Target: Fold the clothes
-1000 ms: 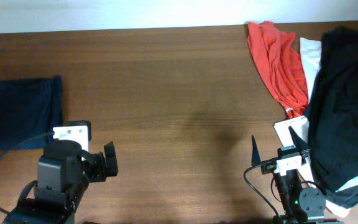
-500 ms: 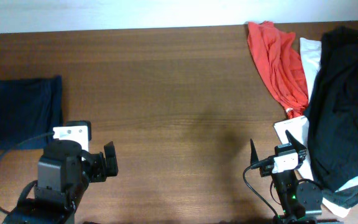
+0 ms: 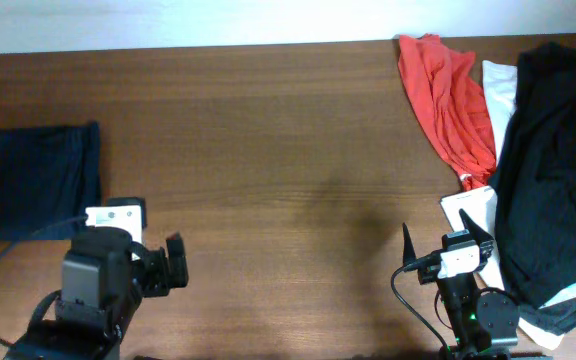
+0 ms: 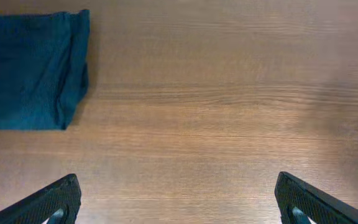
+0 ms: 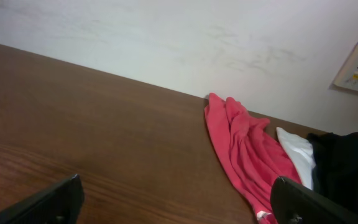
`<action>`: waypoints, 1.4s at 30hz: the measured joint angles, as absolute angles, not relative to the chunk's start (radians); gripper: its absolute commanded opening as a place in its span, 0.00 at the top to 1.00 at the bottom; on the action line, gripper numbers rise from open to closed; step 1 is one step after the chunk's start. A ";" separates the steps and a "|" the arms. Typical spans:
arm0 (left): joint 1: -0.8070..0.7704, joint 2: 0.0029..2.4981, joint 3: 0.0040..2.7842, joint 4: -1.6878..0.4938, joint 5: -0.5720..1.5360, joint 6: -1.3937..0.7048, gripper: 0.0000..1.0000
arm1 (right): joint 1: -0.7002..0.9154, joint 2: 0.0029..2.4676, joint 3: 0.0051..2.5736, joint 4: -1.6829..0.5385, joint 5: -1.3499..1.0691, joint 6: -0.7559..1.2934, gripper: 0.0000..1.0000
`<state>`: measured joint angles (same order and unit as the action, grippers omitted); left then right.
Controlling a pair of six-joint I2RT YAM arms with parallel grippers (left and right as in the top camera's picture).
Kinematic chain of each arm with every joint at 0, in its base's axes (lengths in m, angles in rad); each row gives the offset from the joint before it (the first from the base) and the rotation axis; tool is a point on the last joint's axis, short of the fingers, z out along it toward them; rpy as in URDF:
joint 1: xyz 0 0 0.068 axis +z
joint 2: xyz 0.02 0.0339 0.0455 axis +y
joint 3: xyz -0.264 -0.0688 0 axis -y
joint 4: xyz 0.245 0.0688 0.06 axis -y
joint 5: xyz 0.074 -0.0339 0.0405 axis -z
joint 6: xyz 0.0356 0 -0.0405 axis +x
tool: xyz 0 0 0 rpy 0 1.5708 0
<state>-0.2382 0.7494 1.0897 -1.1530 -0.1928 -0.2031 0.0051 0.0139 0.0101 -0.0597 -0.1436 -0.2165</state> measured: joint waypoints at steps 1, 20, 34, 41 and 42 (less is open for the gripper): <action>-0.223 0.741 1.084 -1.149 -0.200 -0.203 0.01 | 0.005 0.014 0.010 -0.060 -0.144 -0.216 0.01; -0.101 0.032 0.017 -0.042 -0.061 -0.017 0.01 | 0.005 0.012 0.010 -0.060 -0.144 -0.216 0.01; -0.101 0.015 0.017 -0.082 -0.055 0.001 0.01 | 0.005 0.012 0.010 -0.060 -0.144 -0.216 0.01; -0.101 0.015 0.017 -0.082 -0.055 0.001 0.01 | 0.005 0.012 0.010 -0.060 -0.144 -0.216 0.01; -0.101 0.016 0.017 -0.082 -0.055 0.001 0.01 | 0.005 0.012 0.010 -0.060 -0.144 -0.216 0.01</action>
